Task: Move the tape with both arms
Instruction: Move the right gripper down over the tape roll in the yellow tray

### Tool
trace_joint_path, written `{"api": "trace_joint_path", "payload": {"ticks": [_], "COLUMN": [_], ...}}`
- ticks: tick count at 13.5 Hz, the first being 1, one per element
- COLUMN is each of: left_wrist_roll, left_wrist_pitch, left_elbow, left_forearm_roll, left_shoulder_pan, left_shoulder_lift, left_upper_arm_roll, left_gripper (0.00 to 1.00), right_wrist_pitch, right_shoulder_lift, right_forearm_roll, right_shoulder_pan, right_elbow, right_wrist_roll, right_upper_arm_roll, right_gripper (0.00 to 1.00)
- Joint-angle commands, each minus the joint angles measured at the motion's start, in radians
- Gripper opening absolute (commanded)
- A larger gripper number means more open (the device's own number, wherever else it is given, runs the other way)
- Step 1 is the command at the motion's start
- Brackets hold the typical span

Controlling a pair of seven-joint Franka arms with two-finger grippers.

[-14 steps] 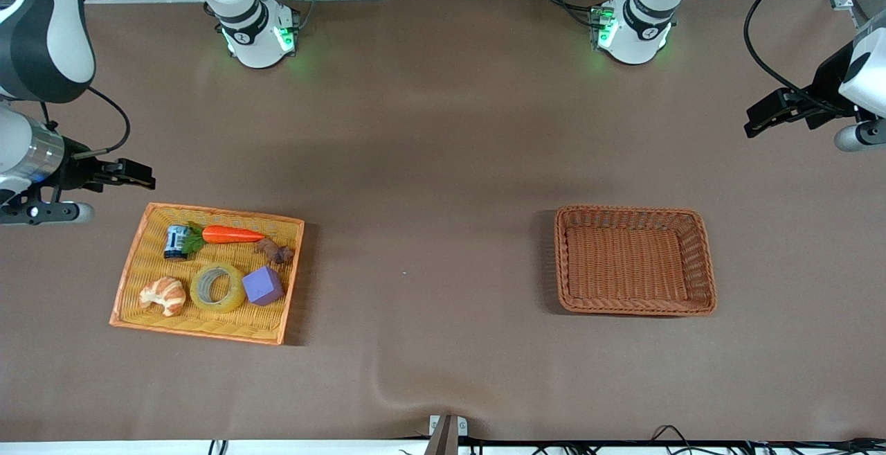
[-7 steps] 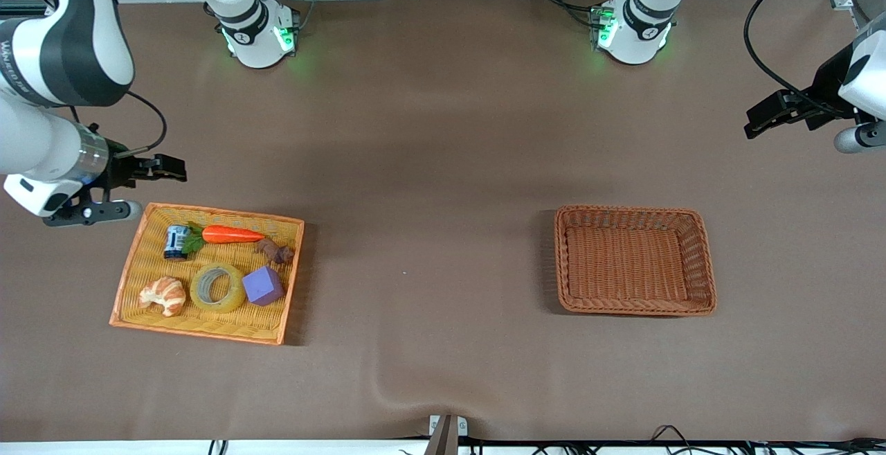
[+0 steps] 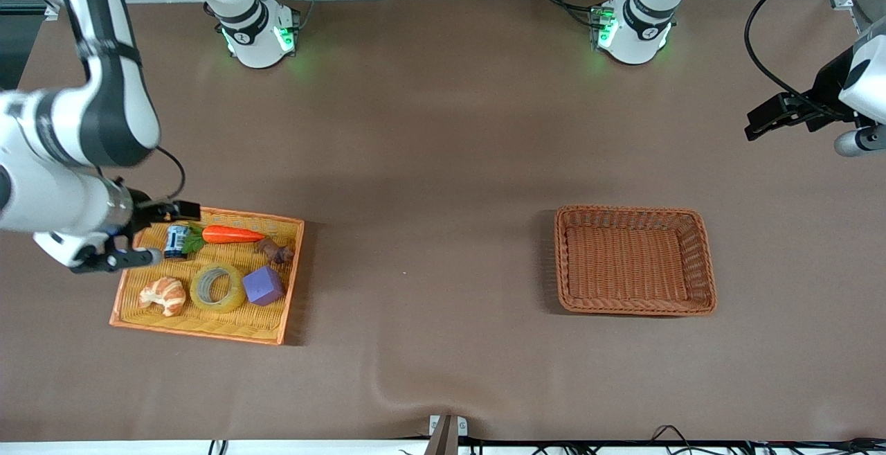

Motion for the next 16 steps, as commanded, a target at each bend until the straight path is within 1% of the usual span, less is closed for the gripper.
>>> {"api": "trace_joint_path", "payload": {"ticks": [1,2,3,4,6,8,12,16], "left_wrist_roll": [0.022,0.022,0.022,0.022,0.022,0.022,0.022,0.022], "left_wrist_pitch": [0.005,0.005,0.006,0.01,0.011,0.013,0.02,0.02], "left_elbow": [0.003,0.003,0.003,0.003,0.0,0.0,-0.006,-0.008], "left_forearm_roll": [-0.004,-0.004,-0.004,-0.004,-0.004,-0.004,-0.004,-0.004], "left_shoulder_pan": [0.009,0.009,0.009,0.009,0.009,0.009,0.009,0.01], "left_shoulder_lift": [0.005,0.007,0.01,0.011,0.013,0.018,0.021,0.021], "left_upper_arm_roll": [-0.002,-0.002,-0.002,-0.002,-0.002,-0.002,-0.002,-0.001], "left_gripper": [1.0,1.0,1.0,1.0,1.0,1.0,1.0,1.0], "right_wrist_pitch": [0.02,0.049,0.077,0.145,0.234,0.314,0.405,0.41], "right_shoulder_lift": [0.065,0.073,0.103,0.117,0.165,0.199,0.252,0.255], "right_forearm_roll": [-0.007,0.014,0.019,0.019,0.017,0.019,0.017,0.019], "right_shoulder_pan": [-0.038,-0.067,-0.089,-0.094,-0.095,-0.098,-0.097,-0.089], "right_elbow": [0.048,0.048,0.048,0.042,0.051,0.046,0.037,0.007], "right_wrist_roll": [0.013,0.025,0.048,0.053,0.072,0.149,0.282,0.44], "right_upper_arm_roll": [-0.002,-0.001,-0.001,-0.001,-0.002,-0.001,-0.001,-0.001], "right_gripper": [1.0,1.0,1.0,1.0,1.0,1.0,1.0,1.0]}}
